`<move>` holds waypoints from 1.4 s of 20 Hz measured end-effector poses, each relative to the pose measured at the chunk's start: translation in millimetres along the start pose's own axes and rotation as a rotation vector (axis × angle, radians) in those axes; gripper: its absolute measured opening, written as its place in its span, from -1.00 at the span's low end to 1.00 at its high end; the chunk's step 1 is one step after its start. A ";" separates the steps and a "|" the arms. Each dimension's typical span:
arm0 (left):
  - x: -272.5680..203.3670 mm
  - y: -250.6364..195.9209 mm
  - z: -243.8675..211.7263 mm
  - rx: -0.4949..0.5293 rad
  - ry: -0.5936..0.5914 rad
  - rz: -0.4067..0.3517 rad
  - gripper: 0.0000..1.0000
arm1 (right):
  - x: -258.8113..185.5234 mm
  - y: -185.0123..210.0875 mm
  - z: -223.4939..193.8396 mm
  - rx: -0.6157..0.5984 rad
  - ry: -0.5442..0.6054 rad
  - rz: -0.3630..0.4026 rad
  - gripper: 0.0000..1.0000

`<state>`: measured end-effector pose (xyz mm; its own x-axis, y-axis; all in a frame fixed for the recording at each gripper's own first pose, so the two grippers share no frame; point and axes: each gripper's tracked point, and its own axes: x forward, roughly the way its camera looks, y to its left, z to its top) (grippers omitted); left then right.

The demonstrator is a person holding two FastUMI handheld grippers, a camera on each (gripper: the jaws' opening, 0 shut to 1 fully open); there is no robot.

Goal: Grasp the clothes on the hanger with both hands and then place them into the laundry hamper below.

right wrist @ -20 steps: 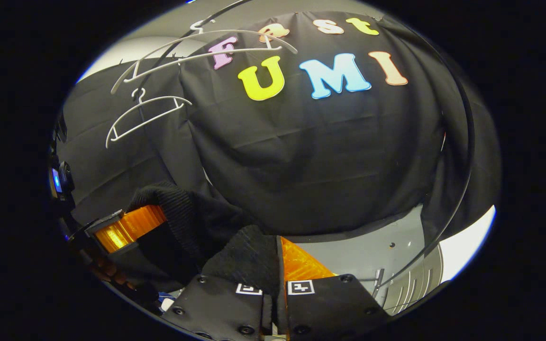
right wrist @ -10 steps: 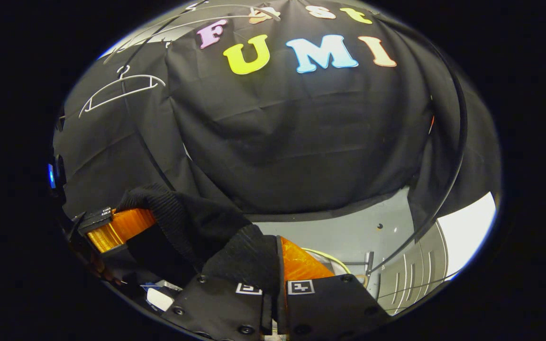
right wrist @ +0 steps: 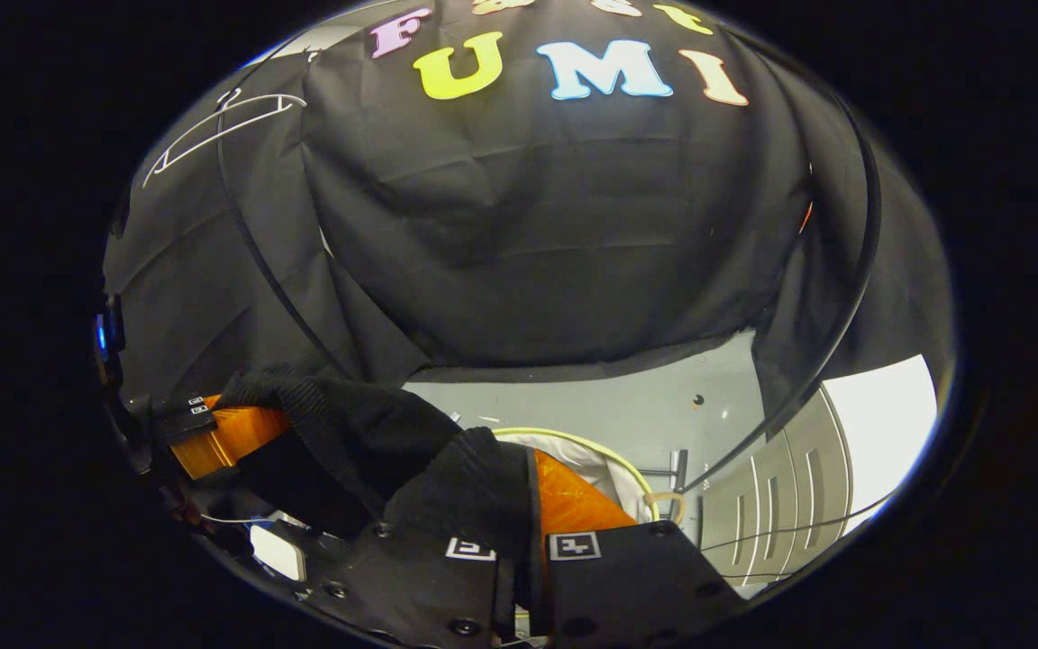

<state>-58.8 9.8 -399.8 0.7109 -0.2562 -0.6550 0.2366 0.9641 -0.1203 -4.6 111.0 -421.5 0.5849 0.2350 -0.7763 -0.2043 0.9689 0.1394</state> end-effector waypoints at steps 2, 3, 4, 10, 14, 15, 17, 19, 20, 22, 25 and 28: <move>5.9 2.3 -18.4 0.008 0.050 0.011 -0.93 | 1.9 -4.9 -11.4 -0.006 0.040 -0.024 -0.80; 8.2 3.1 -25.2 0.008 0.071 0.014 -0.93 | 0.0 -4.8 -15.9 -0.008 0.055 -0.032 -0.80; 10.4 3.3 -27.6 0.008 0.088 0.018 -0.92 | 0.7 -5.4 -18.4 -0.009 0.067 -0.036 -0.80; 10.2 1.3 -45.1 0.042 0.198 0.015 -0.85 | -6.2 -14.5 -28.4 -0.051 0.128 -0.077 -0.57; -6.8 17.8 -51.1 0.075 0.207 0.021 0.19 | -20.1 -17.3 -17.7 -0.045 0.110 -0.076 0.17; -13.9 21.1 -50.6 0.077 0.196 0.029 0.51 | -24.4 -17.6 -10.9 -0.052 0.098 -0.084 0.45; -25.0 25.4 -38.9 0.067 0.164 0.036 0.89 | -37.2 -18.0 -1.8 -0.068 0.070 -0.095 0.99; -40.4 27.7 -18.3 0.062 0.127 0.033 0.89 | -57.3 -15.5 1.4 -0.070 0.035 -0.100 0.98; -46.2 29.2 -7.1 0.066 0.106 0.029 0.89 | -65.0 -13.8 8.8 -0.065 0.013 -0.101 0.97; -59.0 31.4 17.2 0.083 0.058 0.029 0.87 | -75.6 -14.8 24.0 -0.054 -0.032 -0.103 0.97; -79.0 32.4 47.3 0.085 -0.007 0.032 0.87 | -93.4 -14.7 42.1 -0.054 -0.089 -0.095 0.97; -98.5 30.6 83.6 0.071 -0.084 0.039 0.87 | -116.9 -20.6 62.6 -0.050 -0.157 -0.096 0.97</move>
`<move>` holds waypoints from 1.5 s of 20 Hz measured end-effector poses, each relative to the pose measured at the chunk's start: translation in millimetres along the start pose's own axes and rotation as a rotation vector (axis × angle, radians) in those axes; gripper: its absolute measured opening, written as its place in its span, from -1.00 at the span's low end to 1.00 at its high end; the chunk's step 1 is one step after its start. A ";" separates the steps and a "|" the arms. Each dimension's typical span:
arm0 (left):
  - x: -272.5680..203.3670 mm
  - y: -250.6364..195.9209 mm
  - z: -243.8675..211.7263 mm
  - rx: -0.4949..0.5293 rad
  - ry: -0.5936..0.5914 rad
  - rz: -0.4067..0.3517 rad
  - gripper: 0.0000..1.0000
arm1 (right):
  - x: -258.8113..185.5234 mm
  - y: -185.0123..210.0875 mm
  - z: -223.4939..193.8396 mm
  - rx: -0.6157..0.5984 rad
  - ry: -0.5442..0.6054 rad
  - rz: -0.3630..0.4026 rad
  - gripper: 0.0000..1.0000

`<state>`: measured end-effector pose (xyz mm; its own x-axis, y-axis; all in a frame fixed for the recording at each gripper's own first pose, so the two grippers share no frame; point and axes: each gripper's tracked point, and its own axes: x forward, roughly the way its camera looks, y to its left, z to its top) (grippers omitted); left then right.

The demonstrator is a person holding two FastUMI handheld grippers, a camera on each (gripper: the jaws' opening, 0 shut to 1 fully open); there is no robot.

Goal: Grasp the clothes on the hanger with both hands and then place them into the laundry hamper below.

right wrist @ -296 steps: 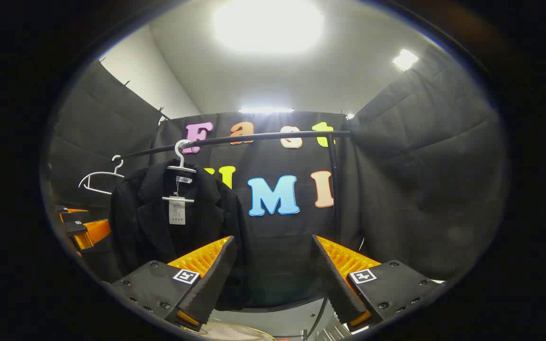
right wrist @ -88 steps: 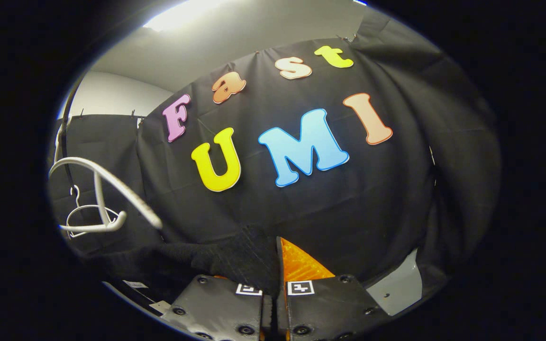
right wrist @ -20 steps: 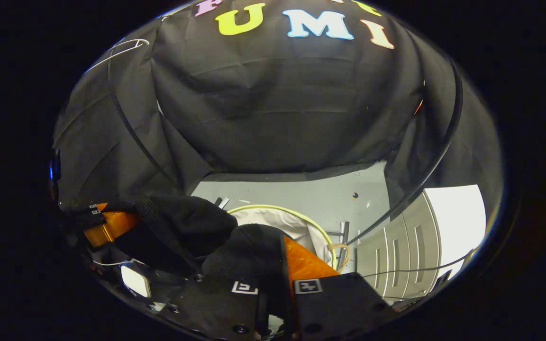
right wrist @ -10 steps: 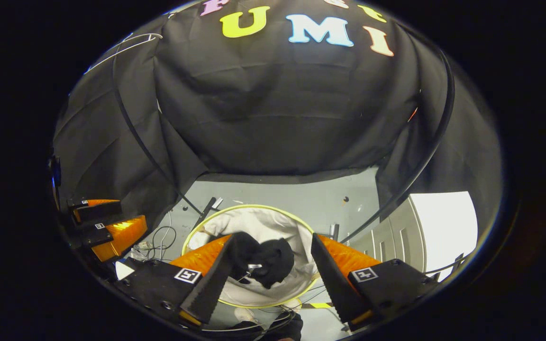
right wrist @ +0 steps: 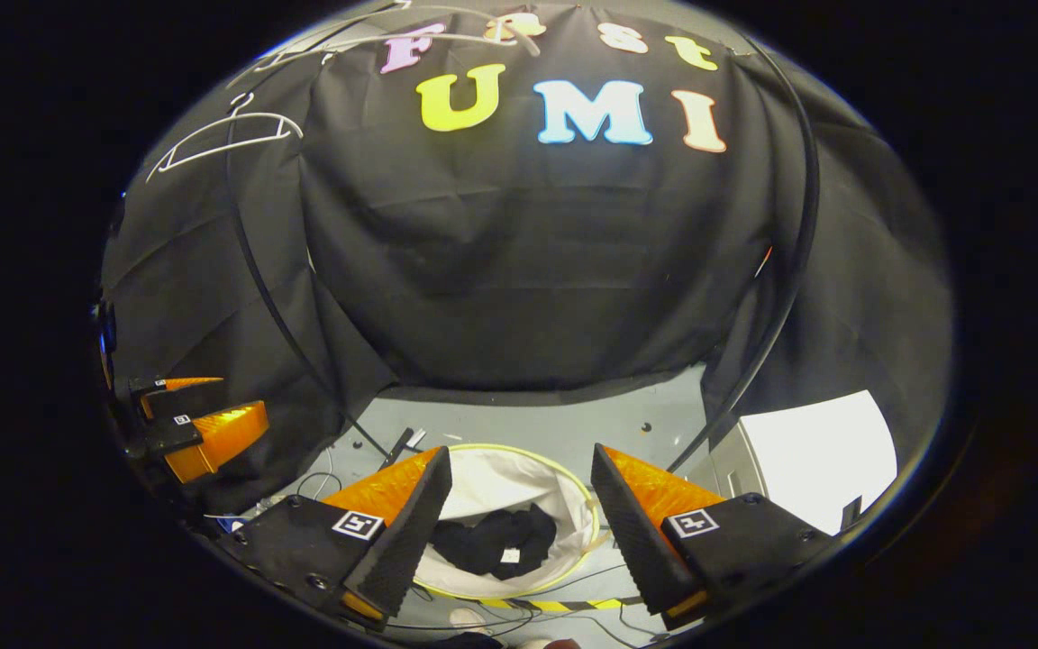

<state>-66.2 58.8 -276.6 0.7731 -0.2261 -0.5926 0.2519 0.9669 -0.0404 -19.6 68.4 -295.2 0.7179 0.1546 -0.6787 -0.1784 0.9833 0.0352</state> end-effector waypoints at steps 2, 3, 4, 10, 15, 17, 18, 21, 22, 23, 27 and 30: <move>-16.6 1.2 26.8 -0.001 -0.055 0.005 0.89 | -15.6 -6.6 16.7 0.008 -0.051 -0.003 0.97; -23.0 0.3 37.9 0.004 -0.081 0.009 0.89 | -24.5 -10.2 25.5 0.013 -0.079 -0.006 0.97; -30.5 -1.3 51.1 0.010 -0.103 0.009 0.87 | -33.3 -13.2 35.6 0.019 -0.109 -0.008 0.97; -82.8 -14.6 125.6 0.009 -0.258 0.029 0.89 | -94.5 -32.2 87.9 0.030 -0.285 -0.031 0.97; -129.1 -22.8 179.1 0.007 -0.367 0.051 0.88 | -138.5 -39.8 115.1 0.022 -0.386 -0.042 0.96; -142.0 -16.9 194.9 0.015 -0.399 0.068 0.87 | -154.4 -41.8 123.1 0.020 -0.423 -0.048 0.96; -149.5 -14.7 202.3 0.015 -0.415 0.073 0.87 | -161.2 -43.6 125.6 0.019 -0.439 -0.052 0.96; -179.6 -8.2 213.8 0.005 -0.455 0.088 0.87 | -179.6 -48.0 135.2 0.011 -0.481 -0.063 0.86; -186.8 -5.3 215.5 0.003 -0.465 0.092 0.87 | -186.0 -49.8 138.9 0.007 -0.496 -0.068 0.86; -197.8 -5.1 215.7 0.003 -0.475 0.099 0.87 | -192.8 -52.3 140.8 0.003 -0.510 -0.076 0.86; -220.1 -5.1 225.3 0.004 -0.513 0.120 0.87 | -219.1 -57.9 147.4 -0.008 -0.558 -0.092 0.86; -239.4 -2.6 230.5 0.004 -0.534 0.133 0.87 | -232.7 -60.9 150.9 -0.014 -0.588 -0.102 0.86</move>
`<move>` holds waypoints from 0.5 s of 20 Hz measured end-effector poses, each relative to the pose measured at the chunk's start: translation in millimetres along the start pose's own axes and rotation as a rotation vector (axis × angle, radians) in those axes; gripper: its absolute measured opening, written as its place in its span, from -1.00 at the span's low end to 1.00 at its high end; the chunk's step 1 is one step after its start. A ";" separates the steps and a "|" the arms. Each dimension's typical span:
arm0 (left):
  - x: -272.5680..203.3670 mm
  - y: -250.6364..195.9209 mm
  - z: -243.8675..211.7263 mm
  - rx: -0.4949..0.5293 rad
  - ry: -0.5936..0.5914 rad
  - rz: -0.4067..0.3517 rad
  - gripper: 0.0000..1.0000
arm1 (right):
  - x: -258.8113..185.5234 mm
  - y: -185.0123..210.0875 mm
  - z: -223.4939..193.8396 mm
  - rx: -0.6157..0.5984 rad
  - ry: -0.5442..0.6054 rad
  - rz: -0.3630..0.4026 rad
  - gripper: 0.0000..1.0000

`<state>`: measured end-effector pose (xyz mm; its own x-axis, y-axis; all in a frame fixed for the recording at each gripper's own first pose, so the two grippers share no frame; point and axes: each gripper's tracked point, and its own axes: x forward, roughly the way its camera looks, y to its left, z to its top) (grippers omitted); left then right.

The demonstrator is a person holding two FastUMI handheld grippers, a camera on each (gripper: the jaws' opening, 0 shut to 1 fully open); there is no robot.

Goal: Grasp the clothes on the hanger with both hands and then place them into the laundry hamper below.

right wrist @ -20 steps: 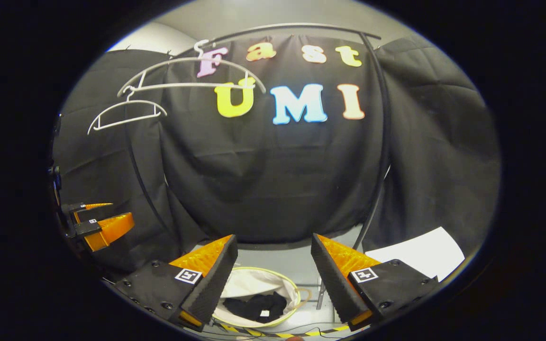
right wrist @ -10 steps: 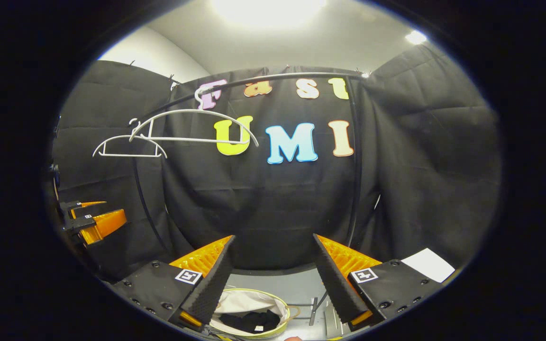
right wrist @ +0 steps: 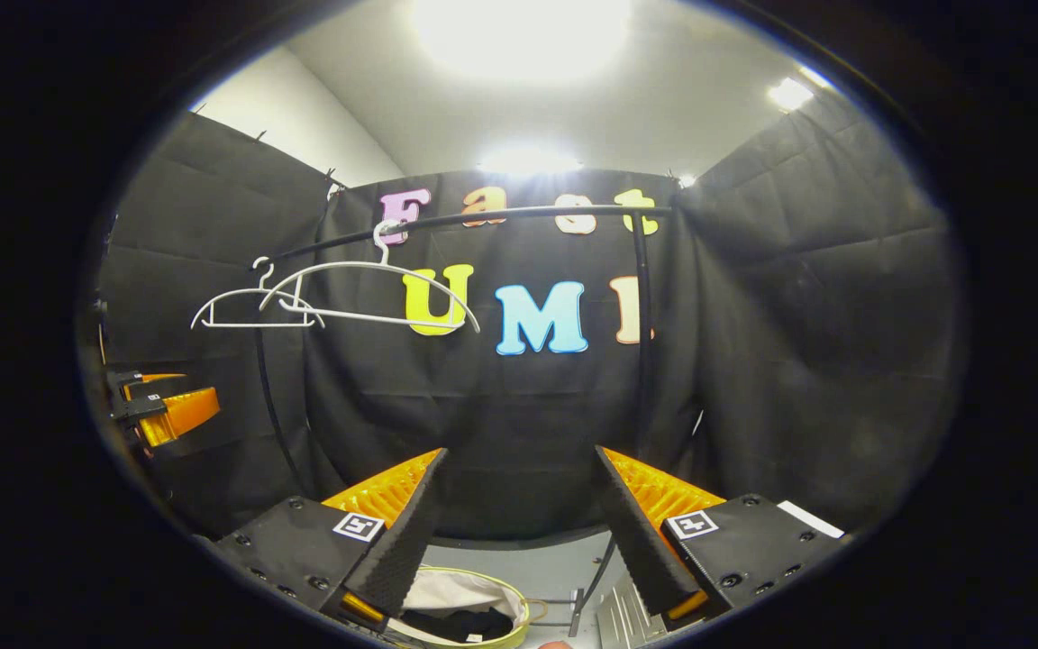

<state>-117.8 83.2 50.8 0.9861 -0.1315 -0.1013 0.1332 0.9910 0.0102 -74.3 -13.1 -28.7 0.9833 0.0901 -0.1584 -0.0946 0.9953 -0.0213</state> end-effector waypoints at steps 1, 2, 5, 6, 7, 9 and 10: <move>-3.5 0.1 3.3 0.002 -0.004 0.006 0.87 | -1.1 -0.6 1.7 0.000 -0.008 -0.002 0.86; -4.9 1.2 7.3 0.006 -0.006 0.012 0.87 | -3.9 -0.4 2.9 -0.001 -0.015 -0.004 0.96; -16.6 4.7 14.3 0.006 -0.021 0.034 0.87 | -13.0 0.5 4.7 -0.001 -0.033 -0.008 0.96; -15.4 5.1 14.4 0.004 -0.022 0.040 0.87 | -15.5 1.8 5.8 0.000 -0.039 -0.005 0.96; -16.7 5.6 14.0 0.001 -0.023 0.045 0.87 | -16.9 1.3 7.9 0.000 -0.045 -0.006 0.86; -23.1 5.5 13.0 0.006 -0.022 0.052 0.87 | -18.4 1.5 11.4 0.006 -0.061 -0.007 0.86; -24.2 6.3 13.3 0.015 -0.020 0.056 0.87 | -19.3 2.6 12.6 0.013 -0.067 -0.007 0.96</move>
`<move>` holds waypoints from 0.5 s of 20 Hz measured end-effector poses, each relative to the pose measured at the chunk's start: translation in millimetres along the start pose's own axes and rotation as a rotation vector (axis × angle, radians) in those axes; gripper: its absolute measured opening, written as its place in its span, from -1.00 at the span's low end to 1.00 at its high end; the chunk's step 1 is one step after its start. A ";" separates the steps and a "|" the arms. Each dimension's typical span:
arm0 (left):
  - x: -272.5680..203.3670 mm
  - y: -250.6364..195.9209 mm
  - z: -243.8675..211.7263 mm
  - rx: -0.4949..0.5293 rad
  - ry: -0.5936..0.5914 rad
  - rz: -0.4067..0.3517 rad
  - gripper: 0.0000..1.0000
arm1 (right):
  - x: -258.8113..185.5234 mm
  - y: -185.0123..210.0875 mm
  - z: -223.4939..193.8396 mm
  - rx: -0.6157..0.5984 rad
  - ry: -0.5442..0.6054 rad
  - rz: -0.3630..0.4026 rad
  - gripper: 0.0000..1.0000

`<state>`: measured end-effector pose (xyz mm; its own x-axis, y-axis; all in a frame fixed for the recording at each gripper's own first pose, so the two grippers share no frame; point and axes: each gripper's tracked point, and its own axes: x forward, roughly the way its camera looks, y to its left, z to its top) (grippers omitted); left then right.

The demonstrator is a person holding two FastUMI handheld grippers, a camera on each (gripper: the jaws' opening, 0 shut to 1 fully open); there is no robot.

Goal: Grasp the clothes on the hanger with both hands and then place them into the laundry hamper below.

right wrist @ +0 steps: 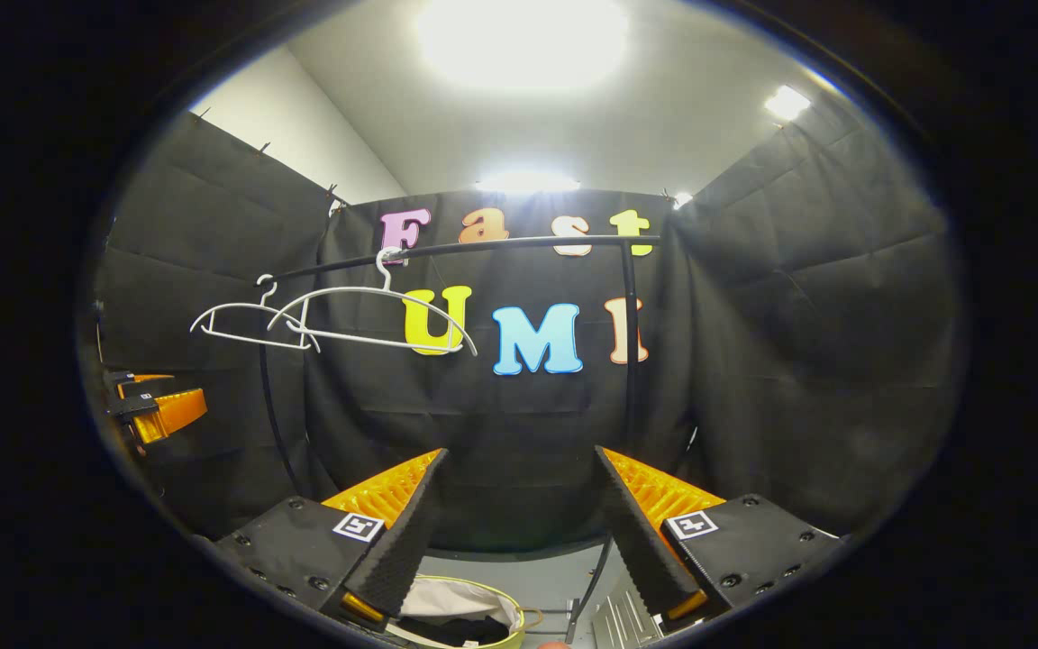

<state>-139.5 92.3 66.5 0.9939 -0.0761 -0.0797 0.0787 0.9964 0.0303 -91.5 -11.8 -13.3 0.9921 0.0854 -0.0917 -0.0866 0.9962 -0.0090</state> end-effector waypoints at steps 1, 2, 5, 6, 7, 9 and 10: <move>-5.9 2.6 1.7 0.009 -0.004 0.007 0.87 | -2.0 1.6 0.6 0.007 -0.006 0.004 0.96; -8.3 5.0 6.9 0.013 -0.014 0.012 0.87 | -3.2 3.4 3.0 0.009 -0.015 0.008 0.96; -23.0 7.1 8.7 0.007 -0.024 0.018 0.87 | -3.1 5.2 9.3 -0.004 -0.041 0.010 0.96; -25.4 7.9 9.1 0.007 -0.024 0.020 0.87 | -3.1 6.9 11.8 -0.003 -0.048 0.012 0.96; -26.5 9.3 10.4 0.006 -0.024 0.023 0.87 | -2.8 9.0 13.6 0.000 -0.055 0.014 0.96; -25.8 11.1 11.6 0.004 -0.029 0.030 0.87 | -2.9 11.4 15.8 0.002 -0.064 0.018 0.96; -25.0 11.5 12.1 0.003 -0.030 0.032 0.87 | -2.5 12.3 16.3 -0.001 -0.066 0.019 0.86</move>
